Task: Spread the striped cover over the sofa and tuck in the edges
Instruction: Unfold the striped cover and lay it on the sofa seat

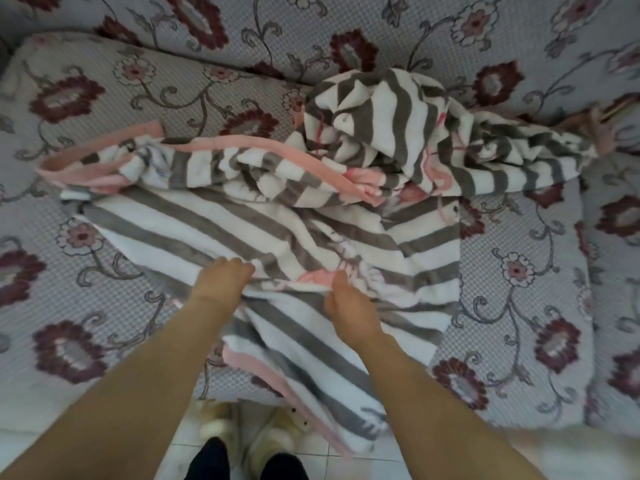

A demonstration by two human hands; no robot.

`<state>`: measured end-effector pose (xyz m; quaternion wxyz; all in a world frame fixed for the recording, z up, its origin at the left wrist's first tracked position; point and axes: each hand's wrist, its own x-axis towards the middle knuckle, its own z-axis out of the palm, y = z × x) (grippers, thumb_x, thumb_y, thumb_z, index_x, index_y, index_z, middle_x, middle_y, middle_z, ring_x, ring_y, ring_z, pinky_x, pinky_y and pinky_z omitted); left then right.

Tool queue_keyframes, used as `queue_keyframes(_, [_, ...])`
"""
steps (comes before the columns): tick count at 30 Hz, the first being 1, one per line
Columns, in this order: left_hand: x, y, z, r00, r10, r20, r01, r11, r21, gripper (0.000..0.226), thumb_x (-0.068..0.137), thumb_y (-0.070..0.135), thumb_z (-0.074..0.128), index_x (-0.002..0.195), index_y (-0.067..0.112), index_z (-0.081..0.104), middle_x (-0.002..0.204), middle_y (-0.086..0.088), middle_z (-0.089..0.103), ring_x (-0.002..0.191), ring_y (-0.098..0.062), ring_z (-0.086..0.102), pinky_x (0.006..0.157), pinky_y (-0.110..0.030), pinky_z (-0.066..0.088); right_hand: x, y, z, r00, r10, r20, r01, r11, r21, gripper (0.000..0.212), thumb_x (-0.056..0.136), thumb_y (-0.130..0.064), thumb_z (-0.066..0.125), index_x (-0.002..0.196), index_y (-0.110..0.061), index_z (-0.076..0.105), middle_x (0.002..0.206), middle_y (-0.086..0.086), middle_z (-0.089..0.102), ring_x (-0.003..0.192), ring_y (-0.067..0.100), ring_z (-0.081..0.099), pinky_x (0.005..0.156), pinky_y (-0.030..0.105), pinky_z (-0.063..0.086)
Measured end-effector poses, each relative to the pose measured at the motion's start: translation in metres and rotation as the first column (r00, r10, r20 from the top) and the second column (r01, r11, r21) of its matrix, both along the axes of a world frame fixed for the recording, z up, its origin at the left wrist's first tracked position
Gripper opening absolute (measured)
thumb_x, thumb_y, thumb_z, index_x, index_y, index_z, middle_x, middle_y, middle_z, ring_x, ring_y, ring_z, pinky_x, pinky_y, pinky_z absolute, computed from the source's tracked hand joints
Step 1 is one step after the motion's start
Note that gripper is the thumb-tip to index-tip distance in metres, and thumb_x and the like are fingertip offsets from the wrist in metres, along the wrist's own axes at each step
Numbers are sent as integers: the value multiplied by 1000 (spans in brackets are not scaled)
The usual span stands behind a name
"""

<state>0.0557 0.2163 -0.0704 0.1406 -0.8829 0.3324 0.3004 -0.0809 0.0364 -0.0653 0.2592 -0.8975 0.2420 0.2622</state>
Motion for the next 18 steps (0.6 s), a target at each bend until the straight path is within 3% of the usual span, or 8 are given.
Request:
queue_keyframes(2, [39,18,26,994,50,99,-48,999,-13,31,85,3,51,113,16,53,113,-10,58,110,-31,52,82,-42,49,29,15,28,987,9,157,-31,990,138,9,98,-17,37,105,-11,37,73,2,48,75,25,53,72,40,42])
queue_keyframes(4, [79,41,54,978,78,194,-77,997,-11,29,83,8,56,111,17,56,112,-10,60,108,-32,55,83,-42,51,65,37,59,959,10,284,-76,972,224,10,98,-16,37,90,-12,32,65,2,41,64,23,44,62,40,38])
queue_keyframes(9, [154,106,113,929,139,344,-151,989,7,29,88,12,55,116,17,55,114,-11,58,109,-32,55,81,-40,50,144,97,110,918,57,392,-190,931,310,14,100,-18,35,89,-10,31,64,4,39,56,20,36,54,37,28])
queue_keyframes(13, [198,153,140,885,221,409,-207,975,-78,23,87,3,51,107,13,58,109,-12,58,109,-33,52,81,-43,49,196,144,133,878,20,479,-214,910,355,13,100,-16,38,89,-10,35,71,8,44,62,21,40,58,40,34])
queue_keyframes(18, [271,207,171,811,256,526,-223,967,-128,24,85,0,52,106,8,62,105,-18,59,105,-38,53,77,-47,49,269,214,149,821,-80,565,-236,854,463,19,101,-22,40,86,-10,36,65,-2,37,56,13,35,55,39,30])
